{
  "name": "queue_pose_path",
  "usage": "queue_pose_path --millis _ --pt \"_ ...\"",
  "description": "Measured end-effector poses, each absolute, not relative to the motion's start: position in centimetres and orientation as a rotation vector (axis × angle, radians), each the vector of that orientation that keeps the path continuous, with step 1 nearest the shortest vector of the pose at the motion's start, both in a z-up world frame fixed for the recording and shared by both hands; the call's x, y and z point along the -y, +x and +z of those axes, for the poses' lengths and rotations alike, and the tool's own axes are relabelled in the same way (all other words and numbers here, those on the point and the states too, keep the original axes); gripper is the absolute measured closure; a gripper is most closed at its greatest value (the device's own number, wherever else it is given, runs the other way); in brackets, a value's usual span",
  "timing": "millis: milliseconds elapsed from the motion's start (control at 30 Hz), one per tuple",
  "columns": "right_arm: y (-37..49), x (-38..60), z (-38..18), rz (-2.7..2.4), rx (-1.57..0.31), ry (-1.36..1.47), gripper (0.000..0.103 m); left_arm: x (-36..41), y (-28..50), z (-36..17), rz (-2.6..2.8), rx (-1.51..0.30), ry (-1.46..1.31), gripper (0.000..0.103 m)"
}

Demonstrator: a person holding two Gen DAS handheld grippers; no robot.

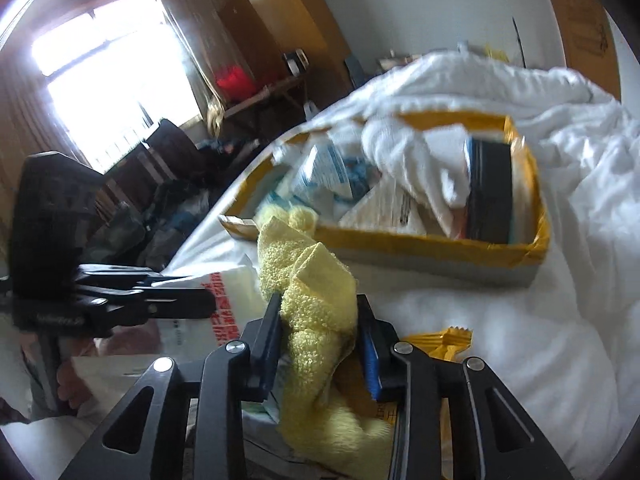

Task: Organize soft objects
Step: 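Grasp a white packet with the left tool while the right tool grasps the yellow towel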

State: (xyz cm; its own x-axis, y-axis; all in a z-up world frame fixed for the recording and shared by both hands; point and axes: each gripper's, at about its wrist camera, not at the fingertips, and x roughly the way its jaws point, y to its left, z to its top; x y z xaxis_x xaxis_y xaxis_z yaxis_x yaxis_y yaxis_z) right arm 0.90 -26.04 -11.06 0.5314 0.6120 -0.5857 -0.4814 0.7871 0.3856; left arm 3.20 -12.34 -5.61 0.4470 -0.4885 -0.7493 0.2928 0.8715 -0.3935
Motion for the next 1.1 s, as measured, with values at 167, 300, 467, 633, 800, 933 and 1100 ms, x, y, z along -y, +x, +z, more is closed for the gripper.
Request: queue_pose_path --millis 167,300,467,633,800,933,1100 --pt "0.1 27.6 -10.2 0.649 -0.676 0.255 0.067 11.2 3.0 -4.8 -0.549 -0.947 -0.313 0.095" --pt "-0.5 28.5 -9.5 0.654 -0.617 0.300 0.067 10.9 3.0 -4.7 -0.526 -0.920 -0.329 0.096" --pt "-1.3 29.0 -8.9 0.659 -0.585 0.316 0.067 10.1 3.0 -4.7 -0.537 -0.893 -0.386 0.096" --pt "-0.8 29.8 -7.5 0.627 -0.582 0.318 0.067 7.8 3.1 -3.5 -0.511 -0.824 -0.497 0.096" --pt "1.6 29.8 -3.6 0.601 -0.613 0.265 0.067 5.8 5.3 -1.7 -0.408 -0.793 -0.501 0.096" --pt "4.5 28.1 -0.4 0.540 -0.641 0.184 0.067 5.1 8.2 -0.8 -0.347 -0.804 -0.476 0.096" --pt "7.7 27.2 0.5 0.480 -0.623 0.199 0.067 3.8 11.6 -1.2 -0.302 -0.790 -0.528 0.096"
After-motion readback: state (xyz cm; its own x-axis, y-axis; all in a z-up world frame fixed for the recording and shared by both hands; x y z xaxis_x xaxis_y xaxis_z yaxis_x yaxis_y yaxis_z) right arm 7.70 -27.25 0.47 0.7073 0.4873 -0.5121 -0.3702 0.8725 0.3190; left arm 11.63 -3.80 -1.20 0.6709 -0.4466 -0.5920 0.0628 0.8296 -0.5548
